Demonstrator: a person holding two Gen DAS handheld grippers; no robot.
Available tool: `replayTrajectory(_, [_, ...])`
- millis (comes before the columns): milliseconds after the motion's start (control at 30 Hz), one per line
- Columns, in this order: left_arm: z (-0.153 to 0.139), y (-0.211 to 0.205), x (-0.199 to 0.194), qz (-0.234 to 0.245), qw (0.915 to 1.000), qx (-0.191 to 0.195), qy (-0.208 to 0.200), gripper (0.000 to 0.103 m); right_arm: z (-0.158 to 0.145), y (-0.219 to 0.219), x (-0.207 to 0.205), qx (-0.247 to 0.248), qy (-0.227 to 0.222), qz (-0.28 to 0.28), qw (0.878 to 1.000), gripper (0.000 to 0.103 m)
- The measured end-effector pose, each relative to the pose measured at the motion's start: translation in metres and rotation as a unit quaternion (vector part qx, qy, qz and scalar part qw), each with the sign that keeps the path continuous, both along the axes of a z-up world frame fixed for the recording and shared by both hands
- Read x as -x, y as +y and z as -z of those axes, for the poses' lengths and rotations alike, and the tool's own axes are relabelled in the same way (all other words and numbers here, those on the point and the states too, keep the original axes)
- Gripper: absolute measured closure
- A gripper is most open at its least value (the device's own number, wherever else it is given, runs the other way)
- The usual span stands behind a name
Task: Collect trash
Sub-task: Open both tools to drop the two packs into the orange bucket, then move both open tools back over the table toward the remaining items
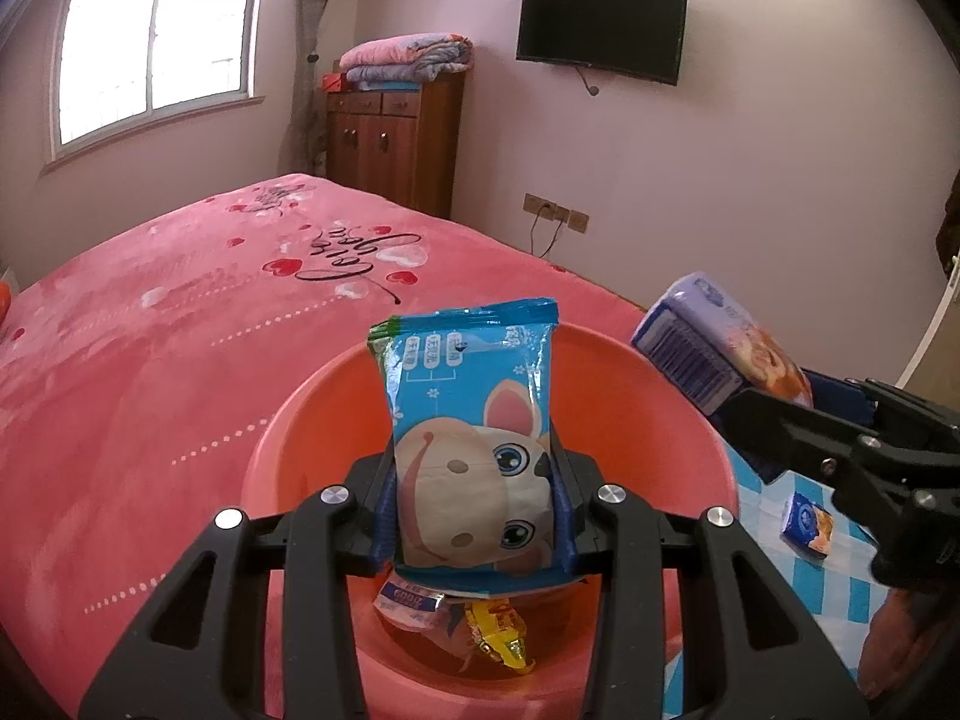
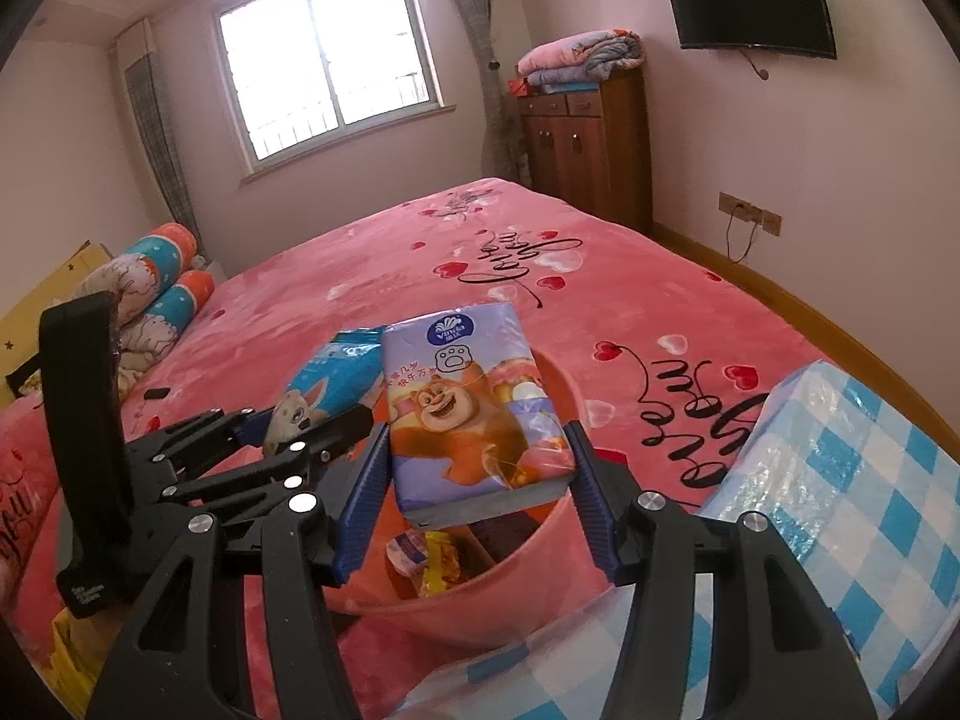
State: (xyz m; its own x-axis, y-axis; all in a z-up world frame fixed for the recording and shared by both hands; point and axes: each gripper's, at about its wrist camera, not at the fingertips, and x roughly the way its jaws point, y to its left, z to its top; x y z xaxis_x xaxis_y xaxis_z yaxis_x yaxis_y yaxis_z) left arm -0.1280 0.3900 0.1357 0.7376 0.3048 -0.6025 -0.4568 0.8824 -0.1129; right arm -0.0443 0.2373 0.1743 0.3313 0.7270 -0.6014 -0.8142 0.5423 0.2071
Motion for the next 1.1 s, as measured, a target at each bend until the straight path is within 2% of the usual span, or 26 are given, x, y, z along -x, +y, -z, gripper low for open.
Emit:
replayTrajectory(33, [0.003,0.002,-0.001,-0.007,1.0000,-0.001,0.004,0.053,0.002,0.001,-0.002,0.003,0.004,0.000,1.000,0.038])
replayTrajectory(67, [0.004,0.002,0.000,-0.015,0.9999,-0.003,0.005,0.037,0.005,0.003,-0.004,0.005,0.013,-0.002,1.000,0.034])
replayTrajectory(100, [0.004,0.003,0.003,-0.024,0.9997,-0.007,0.004,0.031,0.008,0.001,-0.006,0.003,0.023,0.003,1.000,0.025])
replayTrajectory(133, [0.003,0.003,0.004,-0.033,0.9994,-0.013,0.001,0.024,0.009,-0.003,-0.006,-0.003,0.027,0.010,1.000,0.021])
replayTrajectory(267, [0.001,0.002,0.006,-0.043,0.9987,-0.027,-0.002,0.015,0.009,-0.026,-0.007,-0.021,0.028,0.040,0.999,0.015])
replayTrajectory(500, [-0.001,-0.010,0.005,-0.028,0.9992,-0.027,-0.007,0.013,0.012,-0.063,-0.002,-0.011,-0.001,0.096,0.995,0.014])
replayTrajectory(733, [-0.010,-0.029,0.004,-0.005,0.9992,-0.035,-0.018,0.012,0.022,-0.090,0.008,-0.007,-0.006,0.121,0.993,0.011])
replayTrajectory(1100, [-0.017,-0.063,0.001,0.030,0.9984,-0.041,-0.025,0.011,0.022,-0.130,0.015,-0.018,-0.036,0.166,0.985,0.005])
